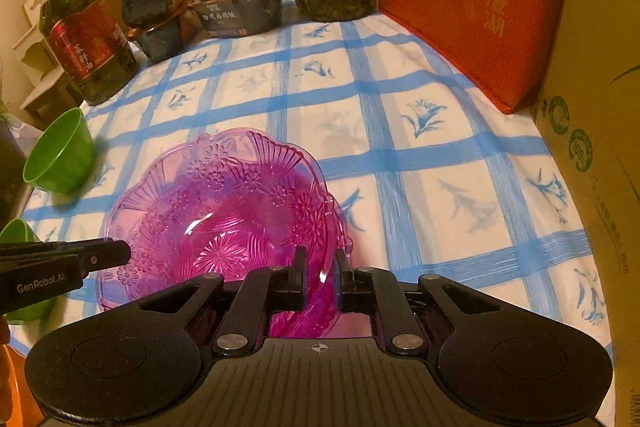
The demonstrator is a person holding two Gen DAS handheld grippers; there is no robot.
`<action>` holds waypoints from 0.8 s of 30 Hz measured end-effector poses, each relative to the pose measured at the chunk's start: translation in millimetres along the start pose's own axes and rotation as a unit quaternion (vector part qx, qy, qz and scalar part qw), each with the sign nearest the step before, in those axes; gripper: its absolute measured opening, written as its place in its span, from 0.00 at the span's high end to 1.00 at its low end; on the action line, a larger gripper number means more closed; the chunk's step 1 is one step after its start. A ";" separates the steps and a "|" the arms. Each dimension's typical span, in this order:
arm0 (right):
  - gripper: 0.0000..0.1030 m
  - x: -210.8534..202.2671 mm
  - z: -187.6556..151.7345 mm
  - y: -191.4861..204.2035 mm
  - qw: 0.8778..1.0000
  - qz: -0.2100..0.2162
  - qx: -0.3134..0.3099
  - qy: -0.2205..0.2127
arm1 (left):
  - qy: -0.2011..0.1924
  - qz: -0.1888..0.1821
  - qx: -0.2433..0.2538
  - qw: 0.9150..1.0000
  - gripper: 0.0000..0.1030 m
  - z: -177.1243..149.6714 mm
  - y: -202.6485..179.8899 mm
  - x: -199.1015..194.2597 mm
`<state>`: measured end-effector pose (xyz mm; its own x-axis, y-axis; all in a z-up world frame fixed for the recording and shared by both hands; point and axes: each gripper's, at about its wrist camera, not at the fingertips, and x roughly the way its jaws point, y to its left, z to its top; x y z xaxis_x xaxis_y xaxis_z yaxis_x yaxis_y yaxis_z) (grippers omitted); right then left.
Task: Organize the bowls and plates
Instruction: 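Lower the small pink plate onto the pink plate stack and open both tools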
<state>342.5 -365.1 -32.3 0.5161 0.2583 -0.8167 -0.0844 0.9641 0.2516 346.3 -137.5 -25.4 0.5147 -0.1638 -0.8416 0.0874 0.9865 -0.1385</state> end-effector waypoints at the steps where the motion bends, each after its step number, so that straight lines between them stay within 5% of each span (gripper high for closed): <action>1: 0.89 1.8 -0.5 0.0 1.000 0.000 0.000 0.001 | 0.001 0.001 0.000 1.000 0.89 -0.6 -0.3 1.3; 11: 0.87 13.4 -3.9 -3.7 1.000 -0.011 0.004 0.008 | 0.005 -0.004 0.013 1.000 0.88 -2.4 -1.2 10.4; 15: 0.59 6.1 -3.4 -8.7 1.000 0.001 0.029 -0.007 | 0.001 -0.003 0.013 1.000 0.80 -3.3 1.2 8.0; 24: 0.57 -32.4 -16.3 -0.2 0.998 0.011 0.051 -0.037 | -0.018 -0.017 -0.017 1.000 0.77 -16.1 13.5 -22.5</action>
<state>312.0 -372.7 -14.4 0.5766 0.2703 -0.7710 -0.0110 0.9462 0.3235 322.1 -120.5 -16.8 0.5422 -0.1957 -0.8171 0.0755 0.9799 -0.1846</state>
